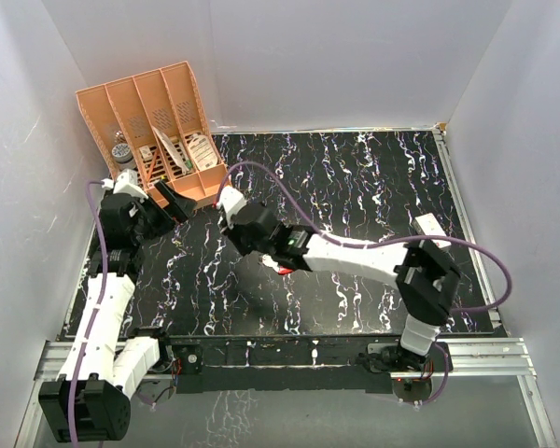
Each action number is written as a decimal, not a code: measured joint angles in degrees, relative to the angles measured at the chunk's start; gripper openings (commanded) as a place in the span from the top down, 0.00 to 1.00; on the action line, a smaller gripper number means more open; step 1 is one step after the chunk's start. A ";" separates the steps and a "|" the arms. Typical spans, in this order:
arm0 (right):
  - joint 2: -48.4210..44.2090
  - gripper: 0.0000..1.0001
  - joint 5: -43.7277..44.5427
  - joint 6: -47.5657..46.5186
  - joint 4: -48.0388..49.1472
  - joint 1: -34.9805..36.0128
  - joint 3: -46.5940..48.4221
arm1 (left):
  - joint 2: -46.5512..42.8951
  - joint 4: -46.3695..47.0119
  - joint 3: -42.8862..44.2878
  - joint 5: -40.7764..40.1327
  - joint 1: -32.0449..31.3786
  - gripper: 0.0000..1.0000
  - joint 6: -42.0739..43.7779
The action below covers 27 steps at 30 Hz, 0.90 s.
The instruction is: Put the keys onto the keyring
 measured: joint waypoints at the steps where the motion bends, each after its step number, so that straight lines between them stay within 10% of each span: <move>1: -1.09 1.00 -0.83 0.20 -0.04 -0.72 -0.02 | -0.11 0.98 -0.66 0.94 0.00 0.01 -0.13; 27: -24.28 1.00 -28.70 3.39 3.08 -23.74 -12.76 | -2.01 33.73 -11.63 20.74 0.04 0.09 -12.24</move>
